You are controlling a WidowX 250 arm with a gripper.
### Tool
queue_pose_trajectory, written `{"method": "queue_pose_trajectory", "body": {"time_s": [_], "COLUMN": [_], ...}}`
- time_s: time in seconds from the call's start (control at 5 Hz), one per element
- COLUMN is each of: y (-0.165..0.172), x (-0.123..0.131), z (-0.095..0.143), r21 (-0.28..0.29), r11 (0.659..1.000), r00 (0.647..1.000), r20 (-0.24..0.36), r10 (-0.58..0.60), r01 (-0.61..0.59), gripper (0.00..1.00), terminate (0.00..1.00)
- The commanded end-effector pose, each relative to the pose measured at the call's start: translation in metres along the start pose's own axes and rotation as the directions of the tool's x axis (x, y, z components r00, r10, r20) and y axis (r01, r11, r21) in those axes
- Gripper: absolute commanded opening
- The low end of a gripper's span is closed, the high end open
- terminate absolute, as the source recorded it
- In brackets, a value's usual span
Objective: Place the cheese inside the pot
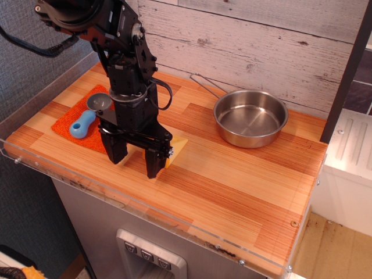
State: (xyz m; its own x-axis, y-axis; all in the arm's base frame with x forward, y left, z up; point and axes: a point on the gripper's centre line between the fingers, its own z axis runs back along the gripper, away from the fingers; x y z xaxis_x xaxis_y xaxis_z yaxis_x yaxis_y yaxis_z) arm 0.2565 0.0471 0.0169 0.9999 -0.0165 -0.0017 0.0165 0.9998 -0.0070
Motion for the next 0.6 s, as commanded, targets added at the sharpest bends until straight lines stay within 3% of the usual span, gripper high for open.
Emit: {"method": "queue_pose_trajectory", "body": {"time_s": [0.0, 0.2, 0.4], "y": [0.005, 0.003, -0.002], "x": [-0.009, -0.001, 0.012], "z": [0.064, 0.072, 0.062], "r21": [-0.059, -0.051, -0.017], "r11": [0.998, 0.999, 1.0], "r00": [0.997, 0.994, 0.995], "r20": [0.082, 0.105, 0.103], "r10": [0.01, 0.0, -0.018], "r01": [-0.006, 0.005, 0.02], "gripper": [1.0, 1.0, 1.0], "terminate": [0.0, 0.0, 0.0]}}
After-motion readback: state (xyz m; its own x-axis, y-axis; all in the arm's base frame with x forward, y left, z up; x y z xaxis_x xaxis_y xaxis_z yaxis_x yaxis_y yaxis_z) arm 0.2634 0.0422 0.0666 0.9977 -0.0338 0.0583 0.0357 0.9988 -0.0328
